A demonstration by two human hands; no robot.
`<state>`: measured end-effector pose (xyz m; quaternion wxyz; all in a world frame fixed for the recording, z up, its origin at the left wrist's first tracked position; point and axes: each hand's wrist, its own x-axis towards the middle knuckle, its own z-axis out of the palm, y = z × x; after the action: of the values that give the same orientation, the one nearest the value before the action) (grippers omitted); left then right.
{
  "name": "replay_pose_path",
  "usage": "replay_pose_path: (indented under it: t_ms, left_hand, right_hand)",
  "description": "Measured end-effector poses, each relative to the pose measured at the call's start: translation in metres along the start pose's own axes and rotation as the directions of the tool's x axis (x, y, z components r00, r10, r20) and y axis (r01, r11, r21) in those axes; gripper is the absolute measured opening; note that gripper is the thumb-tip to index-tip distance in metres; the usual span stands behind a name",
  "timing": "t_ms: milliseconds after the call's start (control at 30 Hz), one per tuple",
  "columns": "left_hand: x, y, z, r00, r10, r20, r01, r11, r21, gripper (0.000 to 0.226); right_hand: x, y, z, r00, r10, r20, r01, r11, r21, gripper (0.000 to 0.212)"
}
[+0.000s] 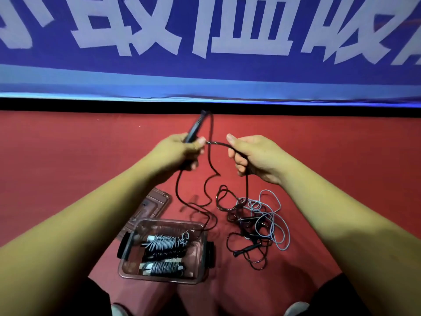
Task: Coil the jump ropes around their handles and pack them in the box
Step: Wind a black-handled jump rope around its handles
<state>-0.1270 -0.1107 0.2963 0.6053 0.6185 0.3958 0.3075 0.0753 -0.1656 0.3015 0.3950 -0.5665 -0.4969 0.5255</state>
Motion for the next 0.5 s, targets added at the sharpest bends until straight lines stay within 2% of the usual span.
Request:
replay_pose_path:
  t_ms: [133, 200, 233, 300, 367, 400, 467, 500]
  left_hand:
    - [0.012, 0.009, -0.031, 0.943, -0.072, -0.324, -0.055, 0.929, -0.366, 0.025]
    - [0.015, 0.006, -0.047, 0.901, -0.159, -0.403, -0.027, 0.908, -0.419, 0.024]
    - [0.015, 0.004, -0.054, 0.884, -0.164, -0.438, 0.001, 0.937, -0.349, 0.024]
    - [0.015, -0.004, -0.061, 0.867, -0.050, -0.496, 0.072, 0.997, 0.026, 0.018]
    - [0.012, -0.007, -0.055, 0.891, 0.117, -0.438, 0.054, 0.932, 0.358, 0.011]
    - [0.009, -0.007, -0.046, 0.925, 0.155, -0.346, 0.001, 0.911, 0.412, 0.015]
    - [0.002, -0.006, -0.025, 0.986, 0.135, -0.099, -0.094, 0.936, 0.338, 0.021]
    - [-0.003, -0.005, -0.013, 0.994, 0.100, 0.034, -0.105, 0.943, 0.316, 0.023]
  right_hand:
    - [-0.002, 0.008, -0.017, 0.978, 0.119, 0.172, -0.132, 0.989, 0.064, 0.032]
    - [-0.003, 0.011, -0.022, 0.969, 0.154, 0.191, -0.162, 0.986, 0.028, 0.030]
    - [-0.003, 0.011, -0.023, 0.969, 0.163, 0.185, -0.169, 0.985, 0.018, 0.030]
    - [-0.004, 0.011, -0.020, 0.971, 0.169, 0.167, -0.181, 0.981, 0.063, 0.033]
    - [-0.002, 0.011, -0.014, 0.971, 0.179, 0.158, -0.202, 0.969, 0.141, 0.039]
    - [-0.001, 0.010, -0.009, 0.969, 0.186, 0.161, -0.212, 0.964, 0.159, 0.042]
    - [0.000, 0.010, 0.002, 0.962, 0.200, 0.188, -0.232, 0.959, 0.165, 0.046]
    - [0.000, 0.009, 0.007, 0.958, 0.199, 0.208, -0.235, 0.957, 0.169, 0.047]
